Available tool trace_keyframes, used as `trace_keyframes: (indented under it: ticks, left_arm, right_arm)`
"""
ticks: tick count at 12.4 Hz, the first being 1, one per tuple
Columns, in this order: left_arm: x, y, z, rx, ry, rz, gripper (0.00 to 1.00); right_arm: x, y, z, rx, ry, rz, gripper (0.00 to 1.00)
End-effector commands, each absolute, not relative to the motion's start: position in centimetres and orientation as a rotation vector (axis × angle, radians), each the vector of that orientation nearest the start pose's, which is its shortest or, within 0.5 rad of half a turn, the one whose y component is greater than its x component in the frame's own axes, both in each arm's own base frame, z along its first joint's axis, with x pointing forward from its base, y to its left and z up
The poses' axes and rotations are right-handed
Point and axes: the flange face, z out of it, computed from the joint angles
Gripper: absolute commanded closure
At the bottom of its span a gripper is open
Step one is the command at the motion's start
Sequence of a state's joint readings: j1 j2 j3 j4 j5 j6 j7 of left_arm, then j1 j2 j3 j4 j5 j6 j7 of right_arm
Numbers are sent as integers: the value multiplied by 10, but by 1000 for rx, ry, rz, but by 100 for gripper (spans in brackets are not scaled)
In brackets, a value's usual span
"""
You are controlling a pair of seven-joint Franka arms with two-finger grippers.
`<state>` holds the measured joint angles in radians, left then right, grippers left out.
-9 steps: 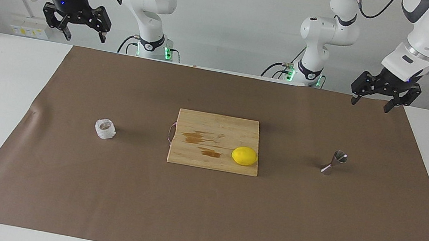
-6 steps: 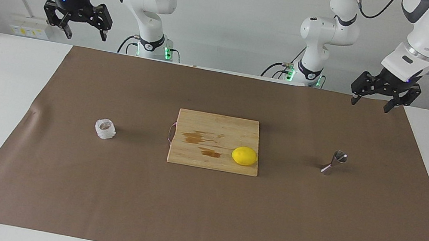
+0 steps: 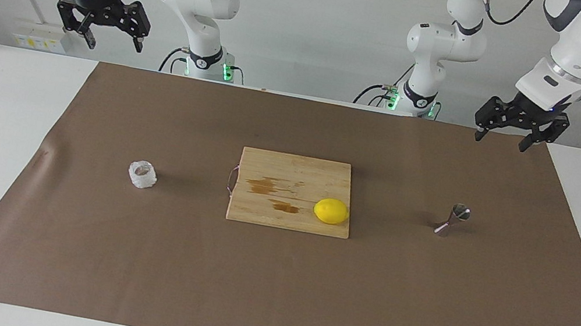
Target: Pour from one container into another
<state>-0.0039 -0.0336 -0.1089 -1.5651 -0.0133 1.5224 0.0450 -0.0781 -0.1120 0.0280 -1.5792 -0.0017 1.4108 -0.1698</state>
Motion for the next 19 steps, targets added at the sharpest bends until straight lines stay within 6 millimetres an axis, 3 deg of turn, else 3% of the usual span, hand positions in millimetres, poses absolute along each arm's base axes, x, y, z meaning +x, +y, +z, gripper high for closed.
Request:
trace_keyframes:
  ticks: [1,6,8,10,12,16,19]
  left_arm:
    - [526,-59,643,-3129,245,27,0]
    - [527,-59,643,-3130,245,15,0]
    - [525,-70,645,-3127,274,13,0]
    - [526,-64,632,-3157,247,-10,0]
    - [526,-44,614,-3279,129,65,0]
    - [535,-14,542,-3403,-397,497,0]
    - [533,14,494,-3230,-1036,955,0]
  right_arm:
    - [494,-27,666,-3118,-177,88,0]
    - [494,-26,669,-3119,-177,77,0]
    - [493,-26,669,-3119,-177,74,0]
    - [493,-26,669,-3119,-177,74,0]
    - [493,-26,669,-3119,-177,74,0]
    - [494,-26,669,-3119,-177,77,0]
    - [494,-26,669,-3119,-177,77,0]
